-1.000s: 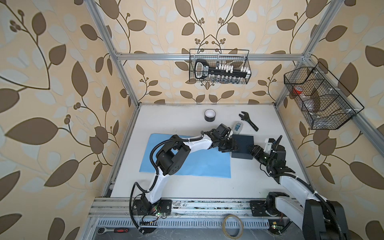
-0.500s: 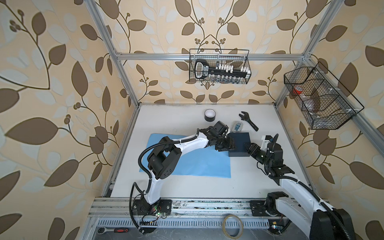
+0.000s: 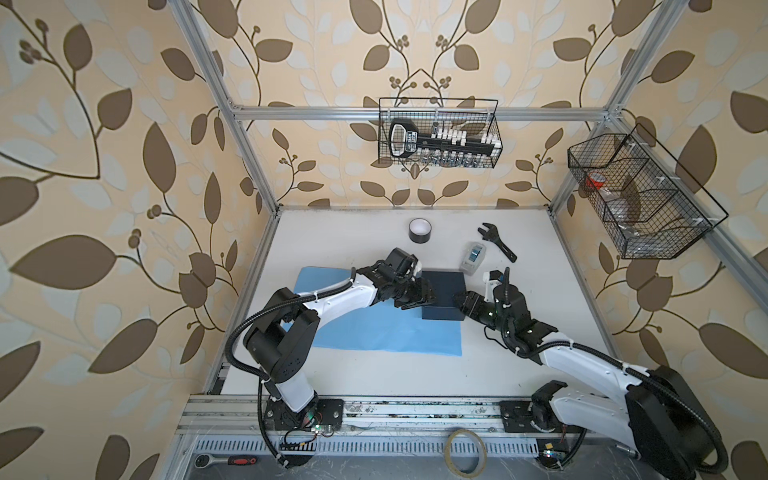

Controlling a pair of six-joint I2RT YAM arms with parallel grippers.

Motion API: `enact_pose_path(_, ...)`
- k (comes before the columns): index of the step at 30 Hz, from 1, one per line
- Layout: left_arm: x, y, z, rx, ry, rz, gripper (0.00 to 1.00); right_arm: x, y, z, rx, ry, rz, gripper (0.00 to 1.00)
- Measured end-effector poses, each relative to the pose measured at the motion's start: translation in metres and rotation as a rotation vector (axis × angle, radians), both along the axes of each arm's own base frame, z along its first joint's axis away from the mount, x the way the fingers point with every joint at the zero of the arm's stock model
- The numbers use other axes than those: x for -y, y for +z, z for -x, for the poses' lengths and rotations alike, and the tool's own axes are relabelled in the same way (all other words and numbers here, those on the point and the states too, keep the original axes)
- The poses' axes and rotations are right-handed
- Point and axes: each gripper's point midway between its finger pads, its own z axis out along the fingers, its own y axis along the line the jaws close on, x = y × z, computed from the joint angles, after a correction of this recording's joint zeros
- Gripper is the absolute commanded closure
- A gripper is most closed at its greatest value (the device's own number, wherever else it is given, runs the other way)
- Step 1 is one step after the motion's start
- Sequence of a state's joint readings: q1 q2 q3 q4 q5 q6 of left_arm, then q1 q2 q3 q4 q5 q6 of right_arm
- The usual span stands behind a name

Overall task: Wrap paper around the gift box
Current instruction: 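Carry the navy box with both grippers and set it on the paper center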

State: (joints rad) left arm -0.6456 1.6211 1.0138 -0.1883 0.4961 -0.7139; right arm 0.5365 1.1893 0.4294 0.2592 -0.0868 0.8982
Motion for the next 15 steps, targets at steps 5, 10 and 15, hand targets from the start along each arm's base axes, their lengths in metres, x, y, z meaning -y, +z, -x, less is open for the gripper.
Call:
enact_pose_path(5,-0.052,-0.011,0.009,-0.01,0.097,-0.009,0.4,-0.051,-0.01,0.004,-0.022,0.103,-0.003,0.44)
enact_pose_path(10,-0.093,-0.018,0.011,0.004,0.198,-0.024,0.32,-0.092,-0.017,0.007,-0.034,0.184,-0.019,0.37)
enact_pose_path(15,-0.119,-0.017,0.006,0.062,0.286,-0.065,0.15,-0.102,-0.01,0.012,-0.019,0.262,-0.03,0.2)
